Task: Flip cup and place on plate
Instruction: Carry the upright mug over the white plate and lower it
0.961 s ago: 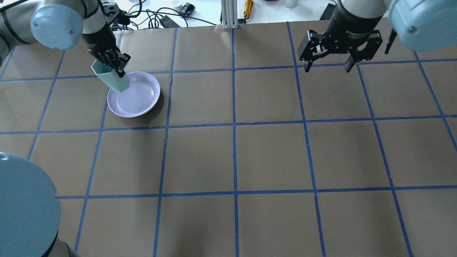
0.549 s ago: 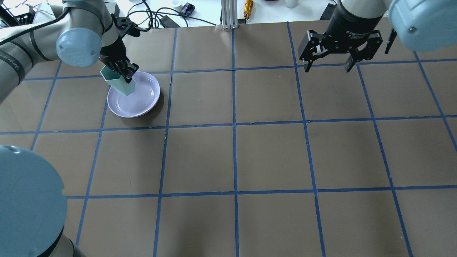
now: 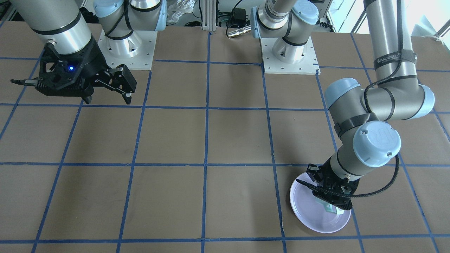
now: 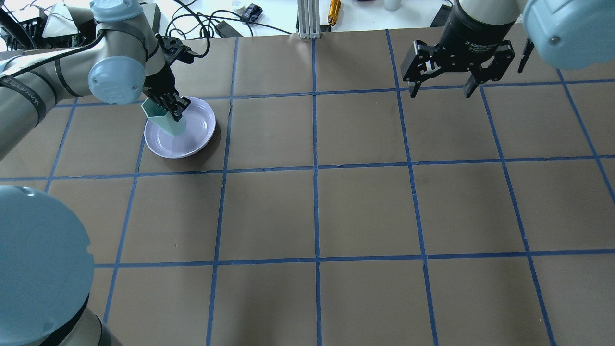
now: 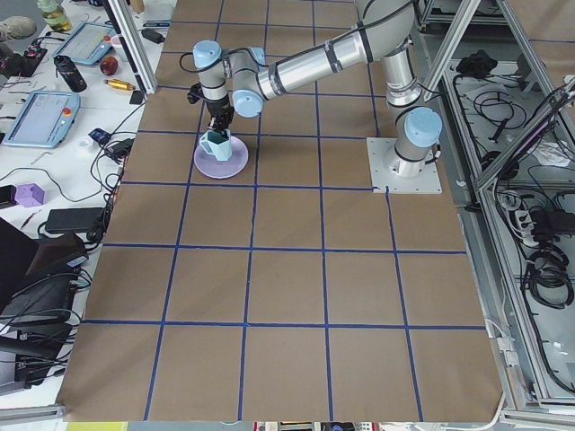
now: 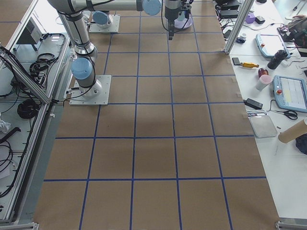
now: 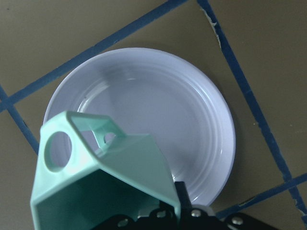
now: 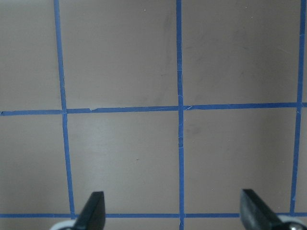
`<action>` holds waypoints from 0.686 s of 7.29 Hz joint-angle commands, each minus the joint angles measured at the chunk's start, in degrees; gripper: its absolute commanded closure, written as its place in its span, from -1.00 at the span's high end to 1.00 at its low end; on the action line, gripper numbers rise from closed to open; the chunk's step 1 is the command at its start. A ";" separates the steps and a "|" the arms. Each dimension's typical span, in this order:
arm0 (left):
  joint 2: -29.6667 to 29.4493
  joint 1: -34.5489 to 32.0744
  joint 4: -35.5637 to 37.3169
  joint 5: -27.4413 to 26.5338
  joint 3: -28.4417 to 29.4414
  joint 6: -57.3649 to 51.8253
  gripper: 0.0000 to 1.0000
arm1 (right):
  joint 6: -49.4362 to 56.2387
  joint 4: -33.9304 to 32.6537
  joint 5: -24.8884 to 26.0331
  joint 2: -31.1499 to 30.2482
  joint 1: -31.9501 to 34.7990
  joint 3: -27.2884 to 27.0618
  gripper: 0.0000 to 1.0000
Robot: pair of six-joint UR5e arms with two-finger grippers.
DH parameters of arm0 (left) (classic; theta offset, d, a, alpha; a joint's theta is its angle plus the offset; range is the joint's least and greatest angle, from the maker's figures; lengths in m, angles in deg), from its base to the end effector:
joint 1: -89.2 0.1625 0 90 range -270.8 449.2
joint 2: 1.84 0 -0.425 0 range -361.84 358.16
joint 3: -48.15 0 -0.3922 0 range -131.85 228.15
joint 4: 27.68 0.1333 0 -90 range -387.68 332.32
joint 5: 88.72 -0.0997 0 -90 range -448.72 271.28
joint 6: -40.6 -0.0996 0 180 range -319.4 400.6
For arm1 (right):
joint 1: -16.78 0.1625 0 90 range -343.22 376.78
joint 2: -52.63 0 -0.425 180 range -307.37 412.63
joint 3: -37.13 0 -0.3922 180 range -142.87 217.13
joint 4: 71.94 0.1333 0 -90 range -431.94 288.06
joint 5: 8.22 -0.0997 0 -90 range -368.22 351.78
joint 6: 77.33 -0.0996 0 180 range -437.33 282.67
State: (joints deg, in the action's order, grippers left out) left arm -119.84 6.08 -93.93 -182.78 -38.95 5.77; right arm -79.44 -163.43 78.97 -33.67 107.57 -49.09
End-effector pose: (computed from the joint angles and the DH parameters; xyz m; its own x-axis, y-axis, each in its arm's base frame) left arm -0.0472 -0.6624 0.2697 -0.8815 0.4701 -0.0446 0.4674 0.8820 0.0598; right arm 0.1454 -0.5201 0.4905 -0.9985 0.0217 -0.0500 0.0230 0.9994 -0.0256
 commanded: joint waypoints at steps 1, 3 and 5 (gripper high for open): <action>-0.31 0.06 0.33 0.28 -0.62 -0.07 -1.00 | 0.00 0.00 0.00 0.00 0.00 0.00 1.00; -0.83 0.15 1.03 1.25 -0.53 -0.07 -1.00 | 0.00 0.00 0.00 0.00 0.00 0.00 1.00; -1.45 0.15 1.30 1.16 -0.45 0.11 0.99 | 0.00 0.00 0.00 0.00 0.00 0.00 1.00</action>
State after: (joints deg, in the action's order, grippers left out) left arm -120.96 6.21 -92.79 -181.63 -39.53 5.79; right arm -79.44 -163.43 78.96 -33.68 107.57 -49.09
